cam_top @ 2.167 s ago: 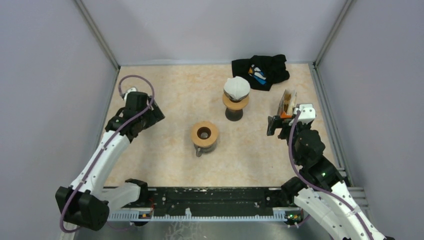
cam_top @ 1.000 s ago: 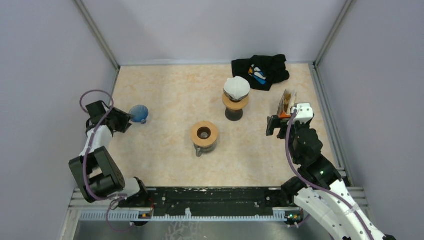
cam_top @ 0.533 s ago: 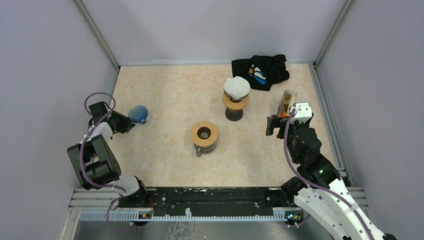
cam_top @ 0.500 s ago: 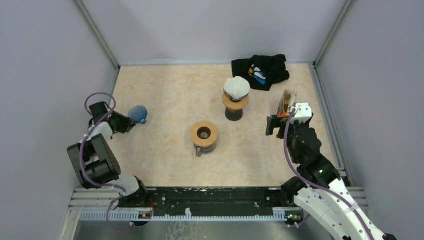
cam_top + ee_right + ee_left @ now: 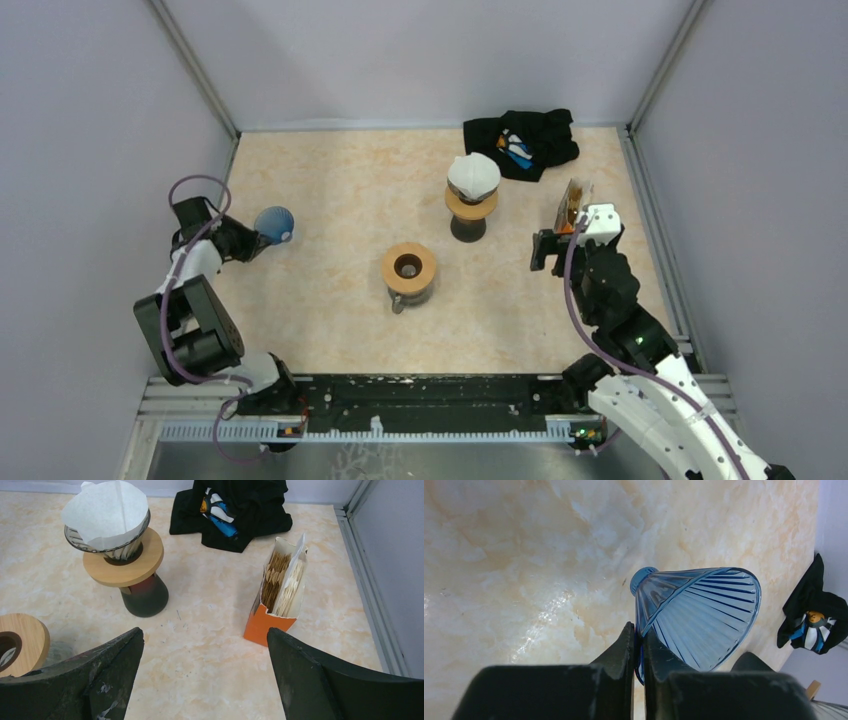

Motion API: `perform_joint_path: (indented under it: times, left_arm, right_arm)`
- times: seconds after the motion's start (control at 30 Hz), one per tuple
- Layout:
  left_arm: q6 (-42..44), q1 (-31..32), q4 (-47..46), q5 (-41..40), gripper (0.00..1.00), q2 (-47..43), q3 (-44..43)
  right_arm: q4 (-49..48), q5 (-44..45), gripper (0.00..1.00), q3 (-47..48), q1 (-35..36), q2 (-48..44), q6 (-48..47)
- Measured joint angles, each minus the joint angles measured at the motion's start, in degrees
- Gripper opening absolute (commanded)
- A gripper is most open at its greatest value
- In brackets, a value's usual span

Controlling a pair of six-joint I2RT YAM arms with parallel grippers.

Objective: Place the coffee filter in the dripper
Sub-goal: Pick up a coffee dripper from the corner of the board, then place the coffee dripper on the connecting ring.

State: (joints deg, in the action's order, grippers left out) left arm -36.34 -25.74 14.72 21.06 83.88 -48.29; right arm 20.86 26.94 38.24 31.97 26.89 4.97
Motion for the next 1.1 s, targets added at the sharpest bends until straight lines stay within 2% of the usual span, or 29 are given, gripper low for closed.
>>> perform_joint_path:
  times: [0.37, 0.7, 1.1]
  left_arm:
    - [6.62, 6.56, 10.16, 0.96, 0.02, -5.68, -4.44]
    - [10.67, 16.37, 16.63, 1.66, 0.01, -9.09, -9.75]
    - [15.63, 30.01, 26.16, 1.44, 0.0, -9.07, -16.48]
  right_arm:
    - [0.02, -1.42, 0.93, 0.0, 0.0, 2.47, 0.09]
    - [1.92, -3.41, 0.93, 2.05, 0.0, 7.48, 1.09]
    - [6.12, -10.97, 0.9, 9.22, 0.0, 13.35, 3.15]
